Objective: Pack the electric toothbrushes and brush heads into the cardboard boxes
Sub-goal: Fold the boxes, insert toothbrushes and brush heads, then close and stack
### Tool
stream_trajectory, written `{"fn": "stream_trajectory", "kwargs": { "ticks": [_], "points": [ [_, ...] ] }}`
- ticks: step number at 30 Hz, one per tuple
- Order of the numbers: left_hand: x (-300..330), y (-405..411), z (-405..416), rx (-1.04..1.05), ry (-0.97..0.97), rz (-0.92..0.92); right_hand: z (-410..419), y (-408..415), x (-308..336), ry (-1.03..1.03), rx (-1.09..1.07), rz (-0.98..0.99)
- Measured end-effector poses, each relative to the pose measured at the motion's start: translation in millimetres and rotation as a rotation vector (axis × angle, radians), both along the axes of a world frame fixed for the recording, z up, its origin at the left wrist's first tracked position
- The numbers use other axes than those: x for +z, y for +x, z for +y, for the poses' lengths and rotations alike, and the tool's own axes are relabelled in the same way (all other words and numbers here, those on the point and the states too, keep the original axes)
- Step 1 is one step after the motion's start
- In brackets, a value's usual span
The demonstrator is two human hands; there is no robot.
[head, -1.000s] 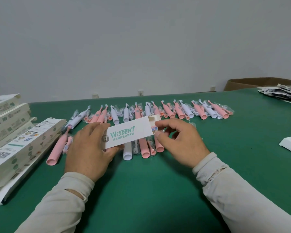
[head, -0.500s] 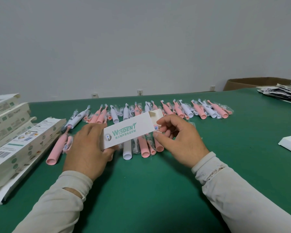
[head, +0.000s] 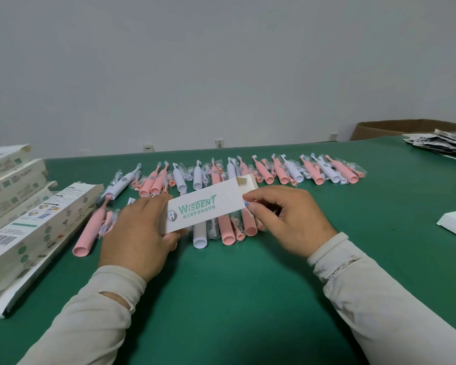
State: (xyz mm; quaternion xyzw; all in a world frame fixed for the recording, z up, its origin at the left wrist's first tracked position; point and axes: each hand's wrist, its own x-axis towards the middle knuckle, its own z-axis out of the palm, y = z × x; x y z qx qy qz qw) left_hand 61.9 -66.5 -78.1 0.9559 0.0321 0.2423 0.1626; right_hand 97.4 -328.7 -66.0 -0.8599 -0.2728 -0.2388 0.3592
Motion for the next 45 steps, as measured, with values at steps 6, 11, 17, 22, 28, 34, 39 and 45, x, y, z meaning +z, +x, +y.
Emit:
{"fn": "stream_trajectory", "kwargs": {
  "ticks": [6, 11, 17, 22, 28, 34, 39, 45],
  "points": [
    [0.8, 0.4, 0.7, 0.008, 0.012, -0.007, 2.5, 0.1, -0.8, 0.099, -0.003, 0.048],
    [1.0, 0.7, -0.3, 0.0, 0.022, -0.01, 2.1, 0.0, 0.5, 0.144, 0.008, 0.05],
    [0.8, 1.9, 3.1, -0.012, 0.028, -0.024, 3.0, -1.2, 2.2, 0.007, 0.015, -0.037],
    [1.3, 1.1, 3.0, 0.005, 0.071, -0.054, 3.1, -1.1, 3.9, 0.018, 0.001, 0.026],
    [0.0, 1.4, 3.0, 0.01, 0.084, -0.097, 4.4, -0.5, 3.4, 0.157, 0.026, 0.218],
    [-2.1, 1.9, 4.4, 0.004, 0.078, -0.067, 0.9, -1.5, 4.5, -0.046, 0.003, 0.023],
    [-1.6, 1.6, 3.0, 0.001, 0.077, -0.076, 1.2, -1.5, 4.7, -0.007, 0.054, 0.112],
    [-1.2, 0.0, 2.6, -0.017, 0.075, -0.111, -0.7, -1.4, 7.5, 0.162, 0.195, 0.317]
  ]
}}
